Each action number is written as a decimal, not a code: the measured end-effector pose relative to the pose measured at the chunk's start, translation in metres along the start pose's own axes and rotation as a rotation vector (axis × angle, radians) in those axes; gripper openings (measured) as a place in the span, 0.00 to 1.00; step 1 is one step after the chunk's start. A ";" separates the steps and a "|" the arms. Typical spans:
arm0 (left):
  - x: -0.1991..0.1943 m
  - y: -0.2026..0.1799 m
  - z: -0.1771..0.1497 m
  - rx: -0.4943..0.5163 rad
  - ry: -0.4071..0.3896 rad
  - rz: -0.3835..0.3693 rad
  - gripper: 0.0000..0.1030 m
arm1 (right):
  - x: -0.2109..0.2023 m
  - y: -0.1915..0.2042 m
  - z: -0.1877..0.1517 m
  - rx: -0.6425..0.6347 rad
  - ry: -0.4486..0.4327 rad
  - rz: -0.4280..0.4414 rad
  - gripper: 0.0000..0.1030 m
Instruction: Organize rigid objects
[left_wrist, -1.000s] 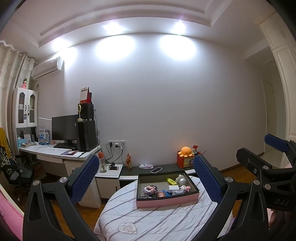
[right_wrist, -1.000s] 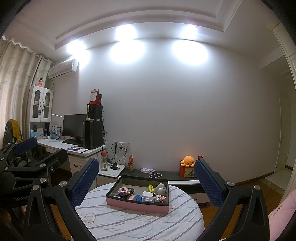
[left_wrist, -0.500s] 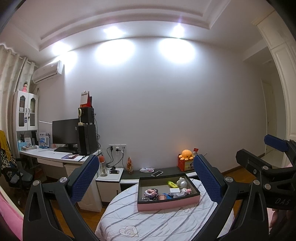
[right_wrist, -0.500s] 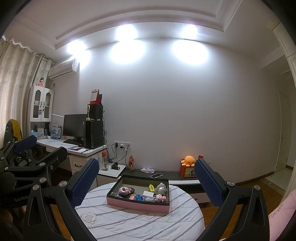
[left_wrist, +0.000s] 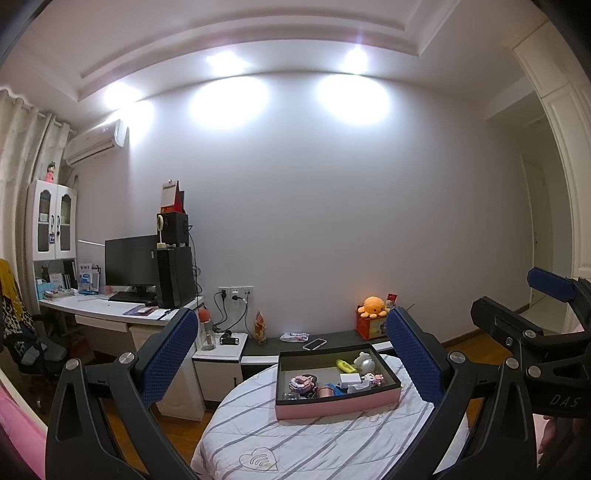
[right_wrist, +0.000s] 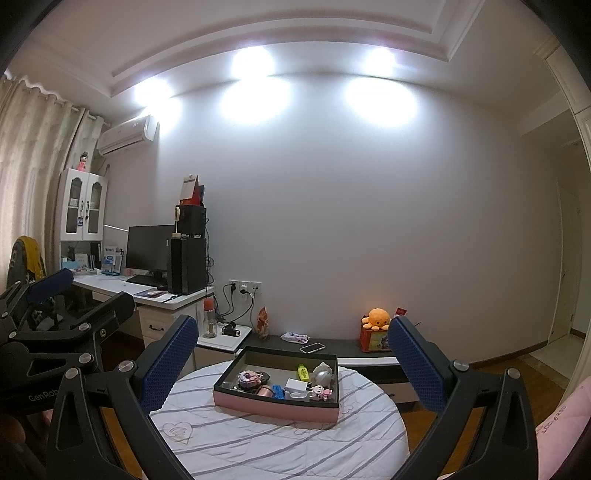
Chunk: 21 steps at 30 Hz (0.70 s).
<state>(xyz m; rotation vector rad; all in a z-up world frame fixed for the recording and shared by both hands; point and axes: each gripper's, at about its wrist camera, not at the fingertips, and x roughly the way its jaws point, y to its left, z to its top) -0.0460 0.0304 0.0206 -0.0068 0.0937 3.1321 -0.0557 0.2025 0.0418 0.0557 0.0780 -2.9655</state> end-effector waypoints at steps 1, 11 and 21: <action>0.000 0.000 0.000 0.000 0.002 0.000 1.00 | 0.000 0.000 0.000 0.000 0.000 -0.001 1.00; 0.003 -0.003 0.001 0.007 0.006 0.010 1.00 | -0.002 0.001 0.001 -0.003 0.002 0.006 1.00; 0.007 -0.003 -0.001 0.008 0.015 0.011 1.00 | 0.001 0.002 0.001 -0.008 0.010 0.003 1.00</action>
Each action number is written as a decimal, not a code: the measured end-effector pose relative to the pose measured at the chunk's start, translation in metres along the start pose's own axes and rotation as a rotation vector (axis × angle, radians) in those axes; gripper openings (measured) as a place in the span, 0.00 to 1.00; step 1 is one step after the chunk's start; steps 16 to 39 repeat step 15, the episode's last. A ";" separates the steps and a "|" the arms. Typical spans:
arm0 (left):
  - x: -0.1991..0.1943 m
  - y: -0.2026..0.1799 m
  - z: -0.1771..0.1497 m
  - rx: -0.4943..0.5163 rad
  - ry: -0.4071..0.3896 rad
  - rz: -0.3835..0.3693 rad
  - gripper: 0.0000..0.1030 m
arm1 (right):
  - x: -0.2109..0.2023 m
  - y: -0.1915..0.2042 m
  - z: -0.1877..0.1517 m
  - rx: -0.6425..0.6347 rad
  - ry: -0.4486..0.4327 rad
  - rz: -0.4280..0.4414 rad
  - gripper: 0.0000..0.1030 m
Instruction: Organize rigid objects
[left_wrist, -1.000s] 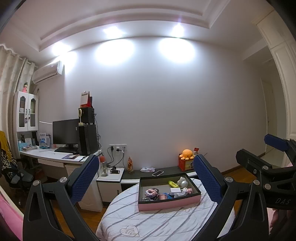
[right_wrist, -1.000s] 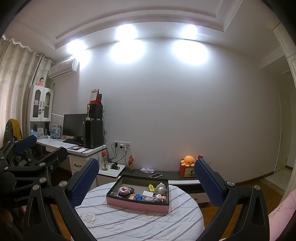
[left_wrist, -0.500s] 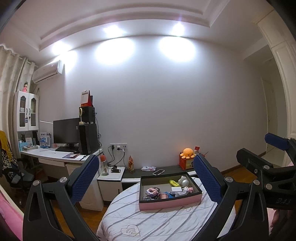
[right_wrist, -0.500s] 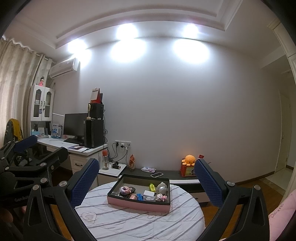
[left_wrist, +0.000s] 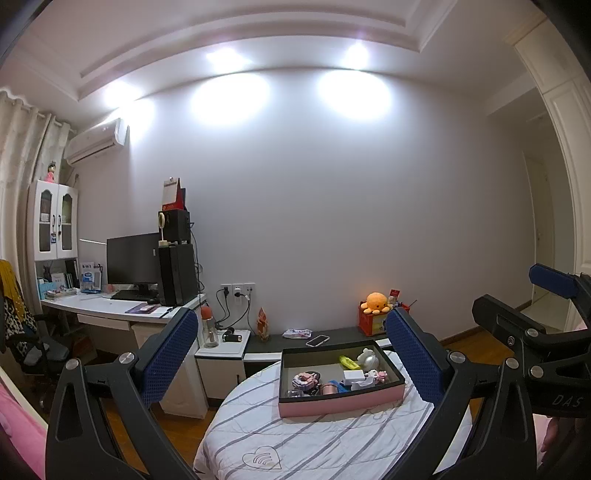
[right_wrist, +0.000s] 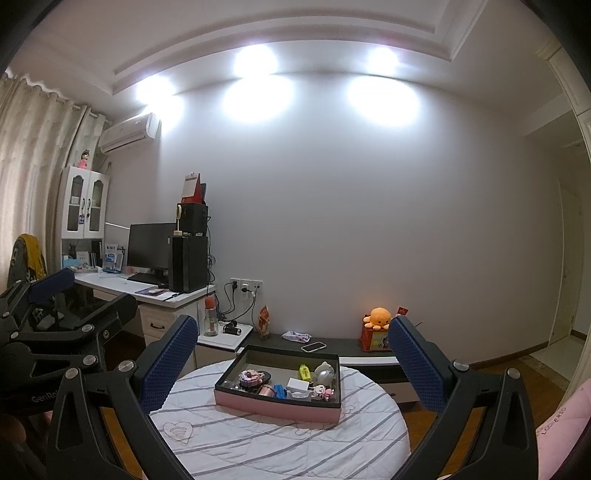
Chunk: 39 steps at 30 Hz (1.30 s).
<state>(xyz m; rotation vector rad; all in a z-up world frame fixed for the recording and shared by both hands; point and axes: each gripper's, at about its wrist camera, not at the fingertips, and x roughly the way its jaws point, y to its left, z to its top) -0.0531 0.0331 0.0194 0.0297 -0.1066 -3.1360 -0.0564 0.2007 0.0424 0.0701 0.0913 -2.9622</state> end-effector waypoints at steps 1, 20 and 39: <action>0.000 0.000 0.000 0.000 0.001 0.000 1.00 | 0.000 0.000 0.000 0.000 0.001 -0.001 1.00; 0.004 -0.002 -0.006 -0.003 0.008 -0.001 1.00 | 0.001 0.002 -0.001 0.005 0.013 -0.001 1.00; 0.004 -0.002 -0.006 -0.003 0.008 -0.001 1.00 | 0.001 0.002 -0.001 0.005 0.013 -0.001 1.00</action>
